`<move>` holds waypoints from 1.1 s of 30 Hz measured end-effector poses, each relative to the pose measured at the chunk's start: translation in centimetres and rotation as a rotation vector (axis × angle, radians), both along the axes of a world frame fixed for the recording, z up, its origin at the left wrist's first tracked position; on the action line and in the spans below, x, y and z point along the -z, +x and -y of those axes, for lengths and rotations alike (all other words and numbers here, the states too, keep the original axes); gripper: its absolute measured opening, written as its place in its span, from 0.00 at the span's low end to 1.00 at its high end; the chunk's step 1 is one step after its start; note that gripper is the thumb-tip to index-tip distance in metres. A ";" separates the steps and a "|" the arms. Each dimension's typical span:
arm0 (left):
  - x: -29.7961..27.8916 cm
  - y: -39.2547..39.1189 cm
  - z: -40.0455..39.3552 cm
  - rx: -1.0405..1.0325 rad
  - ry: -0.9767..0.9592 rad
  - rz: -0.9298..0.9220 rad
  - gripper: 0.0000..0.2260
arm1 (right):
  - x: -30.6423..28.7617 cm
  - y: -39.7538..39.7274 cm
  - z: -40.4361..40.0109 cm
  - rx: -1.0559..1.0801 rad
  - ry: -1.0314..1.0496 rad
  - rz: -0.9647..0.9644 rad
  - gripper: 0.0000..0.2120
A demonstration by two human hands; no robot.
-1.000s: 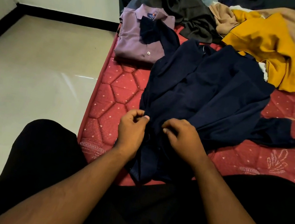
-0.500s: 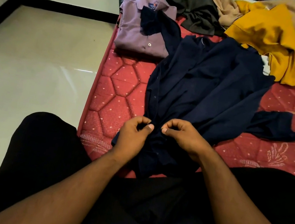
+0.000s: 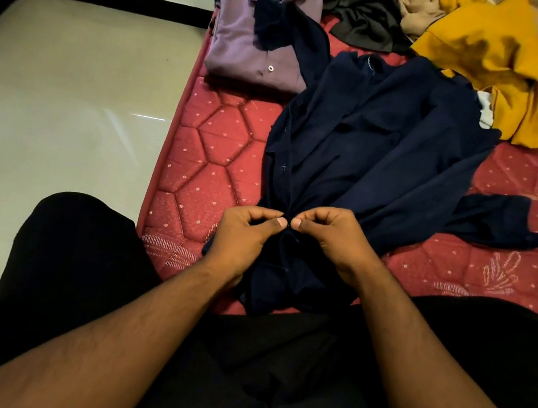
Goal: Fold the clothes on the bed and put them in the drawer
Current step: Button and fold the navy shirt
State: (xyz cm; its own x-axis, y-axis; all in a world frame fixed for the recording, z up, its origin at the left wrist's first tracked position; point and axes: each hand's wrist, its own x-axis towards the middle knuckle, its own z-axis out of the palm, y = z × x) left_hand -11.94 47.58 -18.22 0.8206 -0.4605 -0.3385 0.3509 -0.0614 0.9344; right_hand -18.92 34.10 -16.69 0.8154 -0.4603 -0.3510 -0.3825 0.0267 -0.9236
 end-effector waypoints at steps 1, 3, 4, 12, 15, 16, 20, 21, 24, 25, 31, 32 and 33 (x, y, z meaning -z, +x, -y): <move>-0.1 0.0 0.0 0.002 0.002 -0.007 0.07 | 0.0 0.0 0.0 0.002 0.011 0.006 0.03; -0.1 0.1 -0.1 0.008 0.001 -0.029 0.07 | 0.2 0.0 0.0 -0.003 0.039 0.012 0.03; -0.1 0.2 -0.1 0.008 -0.007 -0.045 0.07 | 0.2 0.0 0.0 -0.005 0.056 0.014 0.04; -0.7 0.4 -0.4 0.023 -0.048 -0.165 0.03 | 0.1 0.0 -0.1 -0.098 0.106 0.031 0.06; -1.0 1.0 -0.5 0.016 -0.053 -0.280 0.07 | 0.4 0.2 -0.3 -0.057 0.065 0.032 0.08; -1.0 1.1 -0.5 0.024 -0.048 -0.297 0.07 | 0.4 0.3 -0.4 -0.054 0.051 0.035 0.08; -0.5 1.0 -0.5 0.013 -0.081 -0.361 0.06 | 0.4 0.3 -0.5 -0.062 0.052 0.048 0.07; -0.5 0.9 -0.5 0.012 -0.089 -0.378 0.05 | 0.4 0.3 -0.5 -0.062 0.051 0.050 0.08; -0.5 0.7 -0.6 0.014 -0.111 -0.375 0.02 | 0.6 0.3 -0.7 -0.047 0.069 0.075 0.08; -0.4 0.6 -0.6 0.015 -0.121 -0.356 0.01 | 0.7 0.3 -0.8 -0.042 0.076 0.082 0.07; 0.8 -0.2 -0.3 0.008 -0.007 0.091 0.05 | 1.3 0.4 -1.3 0.033 0.150 0.047 0.10; 0.9 -0.4 -0.3 0.010 0.019 0.176 0.05 | 1.5 0.4 -1.3 0.053 0.164 0.035 0.10; 1.1 -0.6 -0.3 0.008 0.048 0.251 0.05 | 1.5 0.3 -1.4 0.069 0.176 0.025 0.09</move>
